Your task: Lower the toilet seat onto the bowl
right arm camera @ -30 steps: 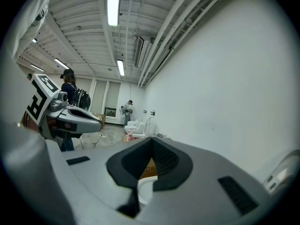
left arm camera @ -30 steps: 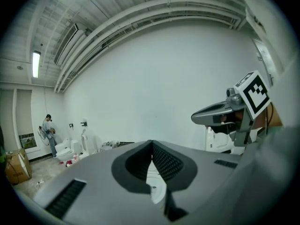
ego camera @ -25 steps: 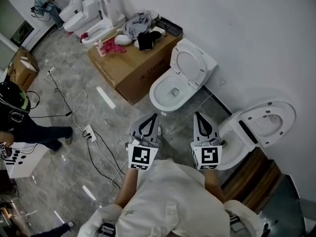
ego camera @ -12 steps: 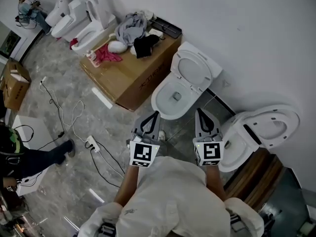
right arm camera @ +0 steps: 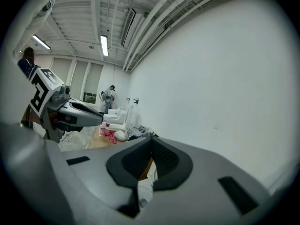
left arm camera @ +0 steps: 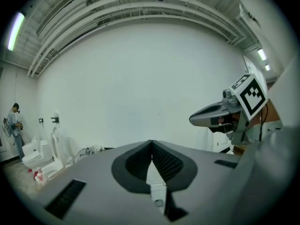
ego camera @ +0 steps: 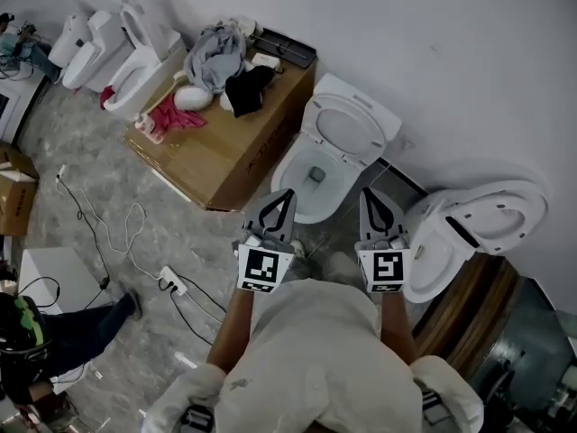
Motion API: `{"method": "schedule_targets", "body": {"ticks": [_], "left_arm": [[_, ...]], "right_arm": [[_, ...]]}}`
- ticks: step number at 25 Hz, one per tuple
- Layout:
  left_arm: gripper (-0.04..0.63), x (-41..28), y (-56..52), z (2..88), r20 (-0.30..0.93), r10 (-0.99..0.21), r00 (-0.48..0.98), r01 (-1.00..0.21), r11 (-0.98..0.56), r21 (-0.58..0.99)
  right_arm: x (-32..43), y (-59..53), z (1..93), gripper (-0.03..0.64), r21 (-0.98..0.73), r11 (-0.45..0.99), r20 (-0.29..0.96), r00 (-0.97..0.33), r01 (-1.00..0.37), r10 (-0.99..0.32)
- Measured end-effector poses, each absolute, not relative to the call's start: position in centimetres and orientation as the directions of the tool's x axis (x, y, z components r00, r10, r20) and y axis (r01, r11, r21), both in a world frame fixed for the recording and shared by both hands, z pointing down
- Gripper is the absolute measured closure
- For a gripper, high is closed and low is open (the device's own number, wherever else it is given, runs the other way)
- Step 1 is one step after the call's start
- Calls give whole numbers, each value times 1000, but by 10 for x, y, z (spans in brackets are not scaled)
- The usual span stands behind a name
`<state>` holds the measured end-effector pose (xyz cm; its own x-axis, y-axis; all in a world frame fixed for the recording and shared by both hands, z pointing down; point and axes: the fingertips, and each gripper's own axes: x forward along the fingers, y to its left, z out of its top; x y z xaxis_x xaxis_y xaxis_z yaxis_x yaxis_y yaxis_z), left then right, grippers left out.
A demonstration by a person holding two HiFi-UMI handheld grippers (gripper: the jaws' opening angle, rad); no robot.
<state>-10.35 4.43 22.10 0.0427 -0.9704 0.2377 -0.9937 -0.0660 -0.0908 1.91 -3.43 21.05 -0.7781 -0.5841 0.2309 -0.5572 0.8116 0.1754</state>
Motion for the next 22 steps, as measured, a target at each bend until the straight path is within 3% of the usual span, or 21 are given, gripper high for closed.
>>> {"method": "schedule_targets", "body": {"ticks": [22], "left_arm": [[581, -132, -98, 301, 288, -952, 107, -986, -139, -94]], "right_arm": [[5, -170, 305, 578, 232, 754, 347, -671, -615, -655]]}}
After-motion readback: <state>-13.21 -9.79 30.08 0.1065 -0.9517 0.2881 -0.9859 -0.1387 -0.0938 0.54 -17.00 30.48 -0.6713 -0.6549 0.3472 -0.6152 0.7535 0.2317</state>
